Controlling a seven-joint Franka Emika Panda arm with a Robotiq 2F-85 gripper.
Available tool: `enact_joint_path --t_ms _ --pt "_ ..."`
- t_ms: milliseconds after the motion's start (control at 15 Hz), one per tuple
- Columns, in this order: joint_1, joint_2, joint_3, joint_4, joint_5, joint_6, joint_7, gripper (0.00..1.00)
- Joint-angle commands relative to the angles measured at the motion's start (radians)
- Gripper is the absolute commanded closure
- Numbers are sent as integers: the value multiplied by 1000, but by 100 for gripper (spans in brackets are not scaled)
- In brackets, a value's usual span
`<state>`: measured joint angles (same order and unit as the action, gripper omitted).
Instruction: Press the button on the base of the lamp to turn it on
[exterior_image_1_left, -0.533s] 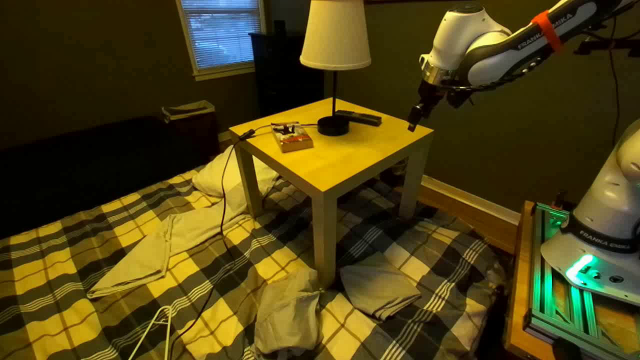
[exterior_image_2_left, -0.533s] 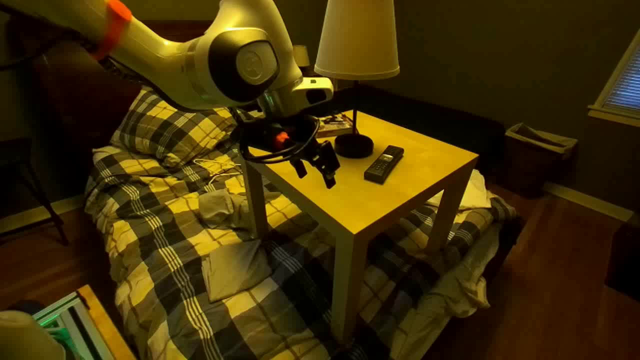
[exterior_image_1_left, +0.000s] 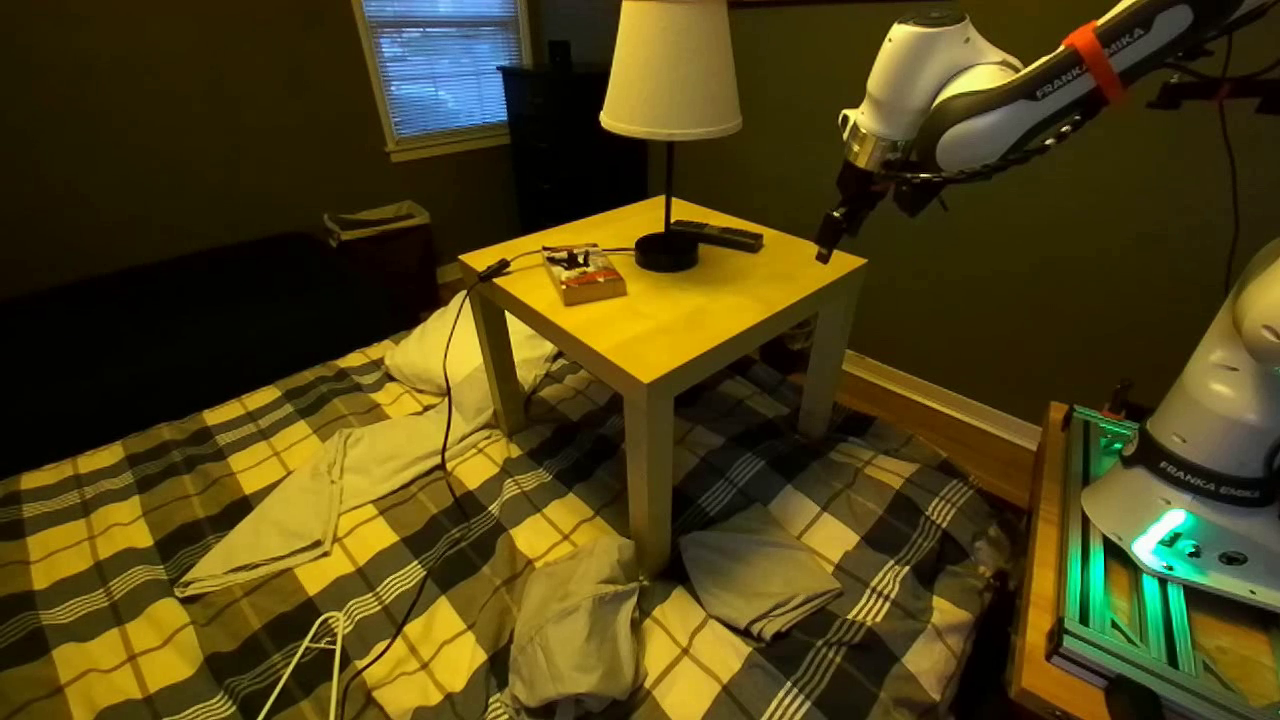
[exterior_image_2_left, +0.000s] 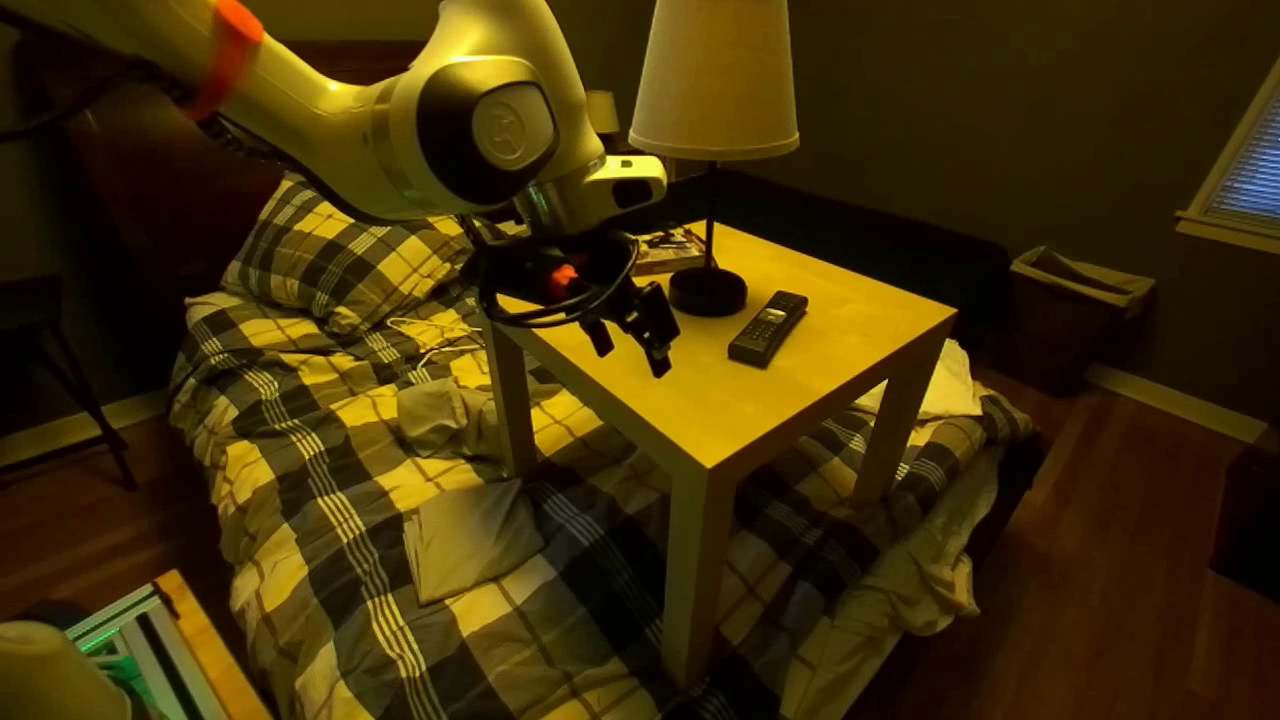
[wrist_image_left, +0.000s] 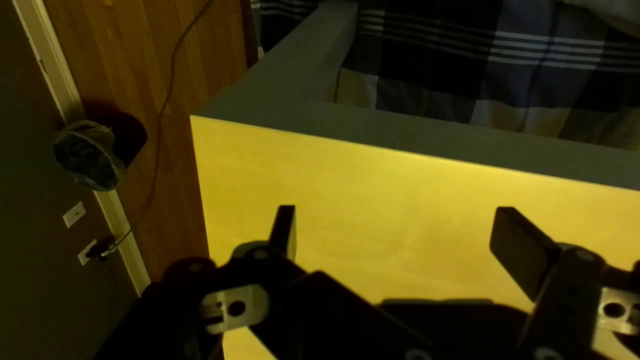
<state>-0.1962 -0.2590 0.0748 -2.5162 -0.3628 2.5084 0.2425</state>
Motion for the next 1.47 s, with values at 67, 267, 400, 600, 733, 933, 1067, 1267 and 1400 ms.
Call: enact_joint_path --t_ms 67,267,400,600,733,933,1067,1267,1400 --pt "42 10 -23 3 33 9 -14 0" --pt "104 28 -20 9 140 11 -32 0" --pt "154 46 -24 20 252 23 -51 25" --pt "205 86 -29 44 395 109 -67 44" --pt "218 121 -32 59 448 207 -88 58" --pt "241 178 -49 88 533 338 -176 83" --pt "250 221 -55 112 598 425 -265 96" --pt "257 282 -48 164 711 520 -368 100" --pt "253 318 -32 198 783 565 -434 100"
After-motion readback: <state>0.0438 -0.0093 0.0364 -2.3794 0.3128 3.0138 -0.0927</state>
